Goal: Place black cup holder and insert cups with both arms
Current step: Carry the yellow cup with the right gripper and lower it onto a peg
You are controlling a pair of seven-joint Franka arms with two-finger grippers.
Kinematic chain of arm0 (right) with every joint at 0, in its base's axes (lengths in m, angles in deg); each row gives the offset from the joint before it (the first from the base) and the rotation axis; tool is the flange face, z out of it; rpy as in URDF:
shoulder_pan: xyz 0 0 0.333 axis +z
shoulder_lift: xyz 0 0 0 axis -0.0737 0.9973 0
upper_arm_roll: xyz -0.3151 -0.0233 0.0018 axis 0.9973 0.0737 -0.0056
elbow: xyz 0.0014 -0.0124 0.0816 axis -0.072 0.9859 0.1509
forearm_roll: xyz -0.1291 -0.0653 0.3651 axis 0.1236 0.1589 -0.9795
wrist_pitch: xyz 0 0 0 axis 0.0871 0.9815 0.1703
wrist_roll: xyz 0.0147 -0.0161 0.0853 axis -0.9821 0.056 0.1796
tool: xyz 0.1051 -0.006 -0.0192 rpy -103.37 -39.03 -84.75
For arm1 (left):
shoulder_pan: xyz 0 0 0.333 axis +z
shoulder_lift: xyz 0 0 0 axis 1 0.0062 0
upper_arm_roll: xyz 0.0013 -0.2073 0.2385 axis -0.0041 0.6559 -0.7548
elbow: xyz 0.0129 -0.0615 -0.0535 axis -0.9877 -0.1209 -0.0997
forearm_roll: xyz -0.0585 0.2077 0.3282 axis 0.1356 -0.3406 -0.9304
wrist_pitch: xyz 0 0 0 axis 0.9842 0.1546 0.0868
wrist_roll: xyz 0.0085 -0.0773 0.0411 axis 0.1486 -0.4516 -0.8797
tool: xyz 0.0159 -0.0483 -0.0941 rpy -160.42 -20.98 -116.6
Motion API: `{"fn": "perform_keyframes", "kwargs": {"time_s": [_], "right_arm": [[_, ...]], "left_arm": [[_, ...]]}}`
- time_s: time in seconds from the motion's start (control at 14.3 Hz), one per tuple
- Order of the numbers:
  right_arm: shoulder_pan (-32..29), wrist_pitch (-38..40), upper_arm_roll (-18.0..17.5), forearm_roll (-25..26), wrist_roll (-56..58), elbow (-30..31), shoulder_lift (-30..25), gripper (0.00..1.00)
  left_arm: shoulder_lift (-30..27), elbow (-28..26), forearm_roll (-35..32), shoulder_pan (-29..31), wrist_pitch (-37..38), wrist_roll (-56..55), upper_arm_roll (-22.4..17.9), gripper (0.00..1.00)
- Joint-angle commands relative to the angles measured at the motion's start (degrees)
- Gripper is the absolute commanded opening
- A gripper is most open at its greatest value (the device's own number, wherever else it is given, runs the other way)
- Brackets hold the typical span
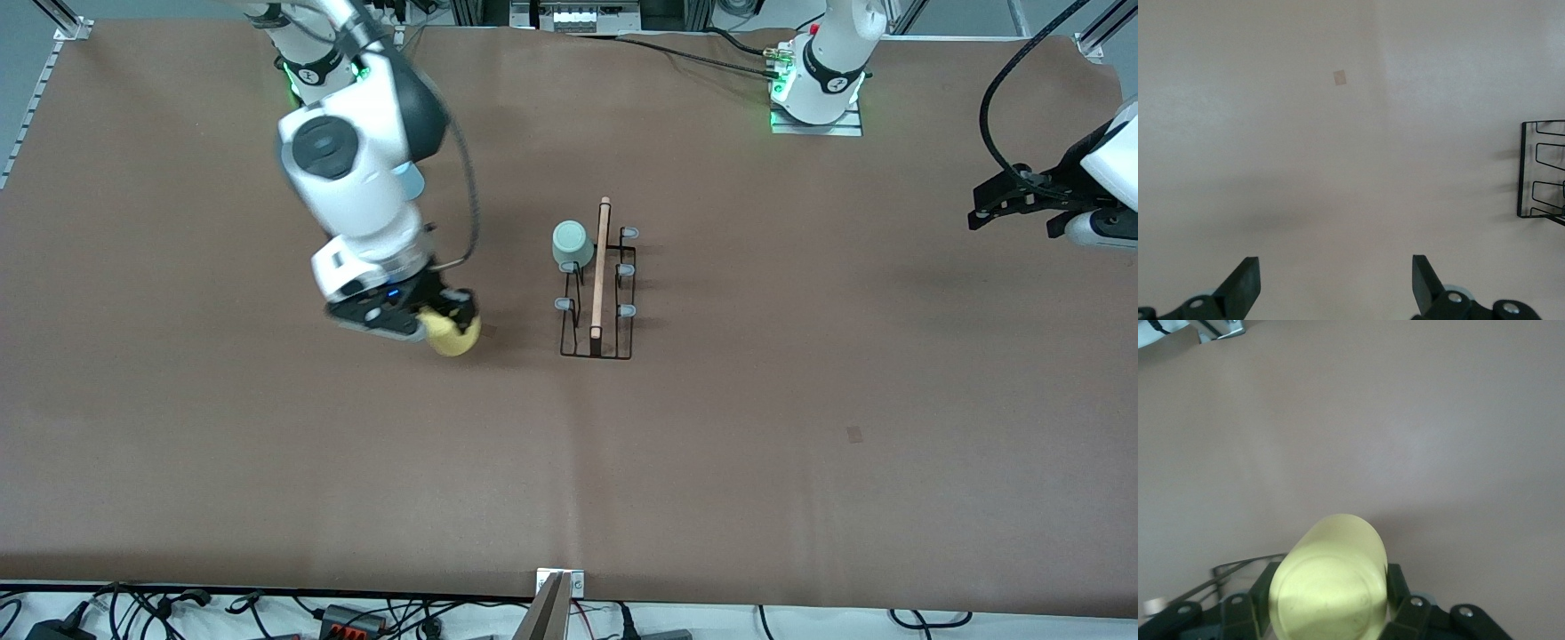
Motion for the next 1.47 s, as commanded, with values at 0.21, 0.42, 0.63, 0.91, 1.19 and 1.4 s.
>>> {"fn": "perform_keyframes", "kwargs": {"time_s": [0.21,0.42,0.63,0.91,1.19,1.4], "right_arm": [[8.4,-0.6,0.3,0.7,-18.2,-9.5,9.3,0.0],[9.1,-1.2,0.2,0.7,-19.7,-10.2,10.0,0.0],[10.2,-3.3,0.2,0.8,-19.7,-10.2,11.5,0.0],[10.9,-3.6,0.2,2.1,-19.7,-10.1,12.5,0.01],[11.4,-3.4,0.2,2.6,-19.7,-9.0,12.7,0.13],[11.1,-3.5,0.2,2.6,-19.1,-8.9,13.1,1.0]], "left_arm": [[0.8,1.8,0.0,-0.7,1.3,-0.5,-0.7,1.0],[0.8,1.8,0.0,-0.7,1.3,-0.5,-0.6,1.0],[0.8,1.8,-0.1,-0.7,1.3,-0.5,-0.7,1.0],[0.8,1.8,-0.1,-0.7,1.3,-0.5,-0.7,1.0],[0.8,1.8,0.0,-0.7,1.3,-0.5,-0.7,1.0],[0.8,1.8,-0.1,-0.7,1.3,-0.5,-0.7,1.0]]}}
